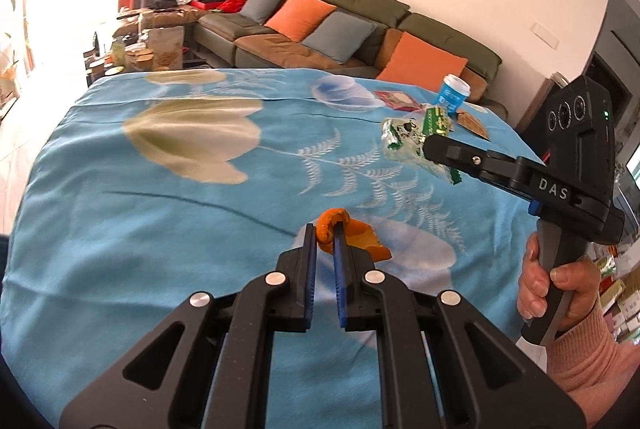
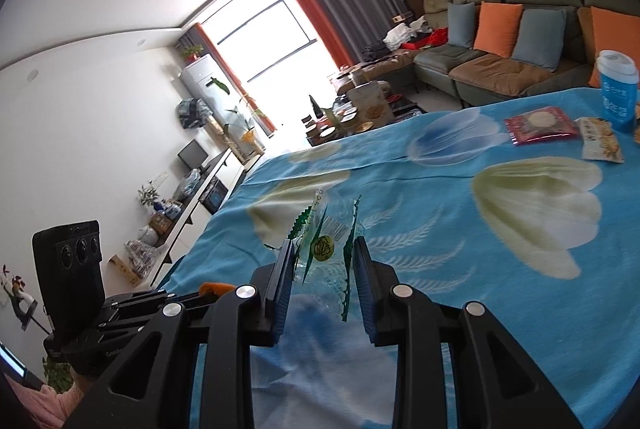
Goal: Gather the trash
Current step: 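Lift the orange peel with the left gripper while the right gripper lifts the clear wrapper, then carry the orange peel with the left gripper toward the bin while the right gripper carries the wrapper, then hold the orange peel over the bin with the left gripper while the right gripper holds the wrapper over it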
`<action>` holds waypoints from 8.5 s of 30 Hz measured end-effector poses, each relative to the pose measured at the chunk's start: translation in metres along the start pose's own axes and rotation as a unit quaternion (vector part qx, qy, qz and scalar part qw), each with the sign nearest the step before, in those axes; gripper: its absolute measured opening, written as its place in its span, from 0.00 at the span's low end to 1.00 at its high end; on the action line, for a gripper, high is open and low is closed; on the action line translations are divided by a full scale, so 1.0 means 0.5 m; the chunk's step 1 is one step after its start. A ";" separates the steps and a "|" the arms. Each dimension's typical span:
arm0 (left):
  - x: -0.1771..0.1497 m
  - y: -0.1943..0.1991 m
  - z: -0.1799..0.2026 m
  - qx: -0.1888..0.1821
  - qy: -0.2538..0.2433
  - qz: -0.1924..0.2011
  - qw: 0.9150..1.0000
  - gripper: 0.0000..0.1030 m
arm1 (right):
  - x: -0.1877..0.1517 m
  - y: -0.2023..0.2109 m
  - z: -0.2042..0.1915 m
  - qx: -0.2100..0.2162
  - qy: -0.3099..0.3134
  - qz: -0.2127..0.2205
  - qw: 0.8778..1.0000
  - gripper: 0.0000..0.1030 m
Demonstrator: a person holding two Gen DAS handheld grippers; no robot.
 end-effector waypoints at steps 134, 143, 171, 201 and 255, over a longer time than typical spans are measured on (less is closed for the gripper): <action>-0.125 0.297 -0.348 0.165 0.165 0.091 0.968 0.08 | -0.132 -0.243 -0.402 0.151 0.134 -0.120 0.972 0.27; -0.131 0.312 -0.366 0.175 0.172 0.096 0.965 0.08 | -0.136 -0.255 -0.419 0.157 0.142 -0.126 0.969 0.27; -0.135 0.354 -0.403 0.206 0.188 0.109 0.954 0.08 | -0.148 -0.293 -0.467 0.172 0.160 -0.143 0.962 0.27; -0.145 0.358 -0.429 0.227 0.207 0.114 0.945 0.08 | -0.157 -0.325 -0.501 0.185 0.177 -0.154 0.954 0.27; -0.169 0.390 -0.481 0.258 0.239 0.121 0.928 0.08 | -0.170 -0.368 -0.554 0.193 0.199 -0.171 0.945 0.27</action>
Point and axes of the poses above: each gripper's, at about its wrist camera, not at the fingertips, and y roughly against the way its jaws point, z to its right, x to its top, the point moved 8 cm from there along -y, roughly the way its jaws point, and after that the axes turned 1 degree about x, right-handed, at the moved point
